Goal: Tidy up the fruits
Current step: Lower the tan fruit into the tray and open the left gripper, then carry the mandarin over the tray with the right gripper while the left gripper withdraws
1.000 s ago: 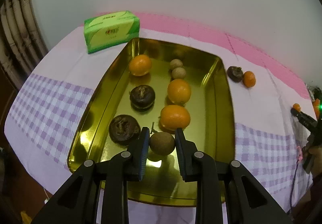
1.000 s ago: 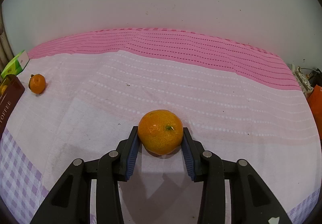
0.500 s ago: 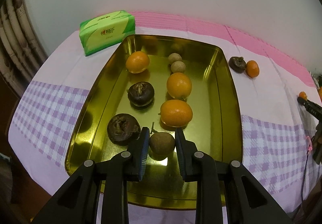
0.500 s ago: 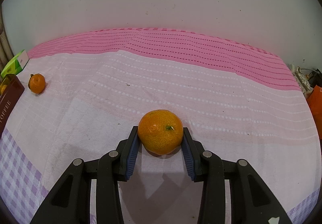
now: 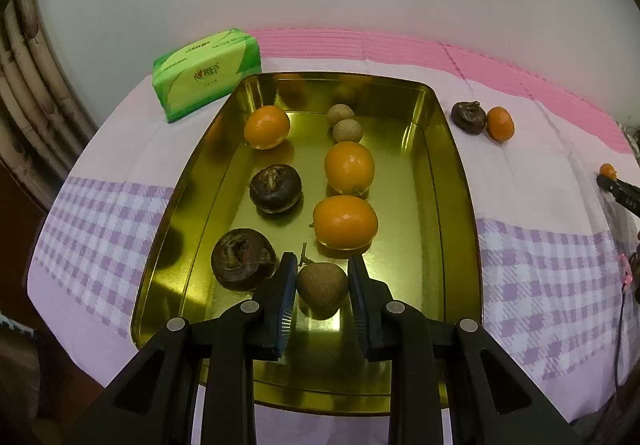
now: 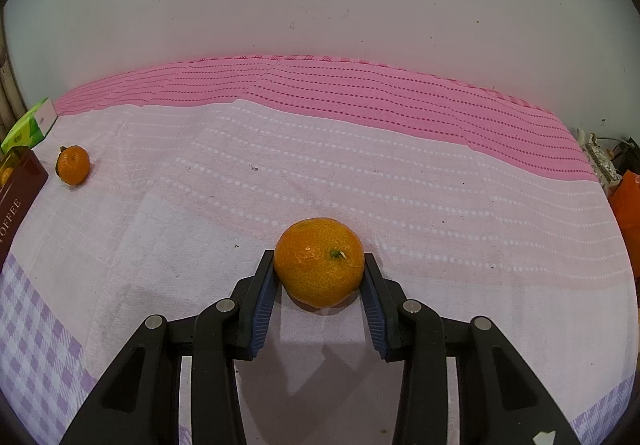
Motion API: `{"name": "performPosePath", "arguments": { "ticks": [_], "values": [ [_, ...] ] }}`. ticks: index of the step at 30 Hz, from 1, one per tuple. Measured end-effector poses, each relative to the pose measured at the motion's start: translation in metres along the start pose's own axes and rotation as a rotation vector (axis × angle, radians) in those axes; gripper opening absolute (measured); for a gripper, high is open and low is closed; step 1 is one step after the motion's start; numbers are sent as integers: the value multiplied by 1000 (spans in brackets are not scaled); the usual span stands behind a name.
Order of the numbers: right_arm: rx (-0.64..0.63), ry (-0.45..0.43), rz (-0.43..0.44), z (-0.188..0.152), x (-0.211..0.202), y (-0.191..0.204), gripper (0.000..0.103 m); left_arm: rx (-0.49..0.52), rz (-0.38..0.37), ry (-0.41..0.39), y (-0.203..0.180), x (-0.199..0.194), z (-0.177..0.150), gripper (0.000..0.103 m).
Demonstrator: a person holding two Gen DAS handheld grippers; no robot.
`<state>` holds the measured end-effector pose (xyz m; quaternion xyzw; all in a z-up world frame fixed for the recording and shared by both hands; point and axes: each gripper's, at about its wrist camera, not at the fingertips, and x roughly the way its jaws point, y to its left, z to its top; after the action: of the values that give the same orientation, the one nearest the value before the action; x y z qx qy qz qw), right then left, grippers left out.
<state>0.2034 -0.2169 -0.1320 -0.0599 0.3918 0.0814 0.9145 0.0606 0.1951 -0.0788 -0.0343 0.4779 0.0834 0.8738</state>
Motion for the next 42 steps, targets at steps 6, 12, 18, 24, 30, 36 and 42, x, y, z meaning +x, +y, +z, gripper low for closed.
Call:
{"name": "performPosePath", "arguments": {
  "ticks": [6,12,18,24,30,36,42],
  "values": [
    [0,0,0,0,0,-1,37,5,15,3,-1,1,0,28],
    [0,1,0,0,0,0,37,26,46,-4,-4,-3,-1,32],
    [4,2,5,0,0,-1,37,14,63,-24,0,-20,2,41],
    [53,4,21,-5,-5,-4,37,-110,-2,-20,13,-50,4,62],
    [77,21,59,-21,-22,1,36,-140,9,-46,20,-81,-6,69],
    [144,2,134,-36,-46,14,36,-174,35,-46,39,-93,-24,71],
    [98,-58,224,-29,-83,63,36,-219,97,-55,63,-90,-31,71]
  ]
}}
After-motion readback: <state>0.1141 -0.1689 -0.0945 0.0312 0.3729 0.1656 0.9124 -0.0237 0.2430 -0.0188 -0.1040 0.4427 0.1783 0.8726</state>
